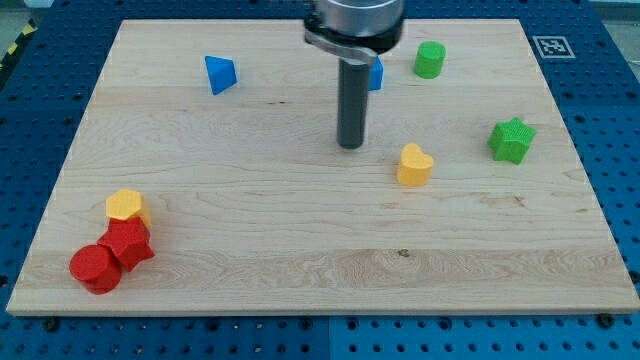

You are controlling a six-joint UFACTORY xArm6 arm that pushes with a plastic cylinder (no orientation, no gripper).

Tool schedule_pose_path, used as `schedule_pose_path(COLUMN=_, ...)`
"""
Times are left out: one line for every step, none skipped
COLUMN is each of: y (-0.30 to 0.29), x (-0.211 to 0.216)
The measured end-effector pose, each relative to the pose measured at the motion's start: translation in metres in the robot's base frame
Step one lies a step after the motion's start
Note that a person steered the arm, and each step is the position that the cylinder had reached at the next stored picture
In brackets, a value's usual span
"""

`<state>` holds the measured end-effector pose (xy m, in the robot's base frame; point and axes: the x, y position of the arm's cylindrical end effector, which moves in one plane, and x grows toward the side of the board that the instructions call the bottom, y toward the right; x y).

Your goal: Push the yellow heart to the bottom center

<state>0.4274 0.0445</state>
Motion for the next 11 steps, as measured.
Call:
schedule_pose_path(y=0.030, x=0.000)
schedule_pose_path(y=0.057, x=0.000)
schedule_pose_path(y=0.067, x=0.011)
schedule_pose_path(y=0.069, x=0.020)
schedule_pose_path(y=0.069, x=0.039)
schedule_pose_path(y=0.057, x=0.066)
schedule_pose_path(y=0.042, x=0.077)
schedule_pose_path(y=0.022, x=0.079)
schedule_pose_path(y=-0.002, x=0.082)
schedule_pose_path(y=-0.029, x=0.085)
schedule_pose_path(y=-0.046, x=0.086)
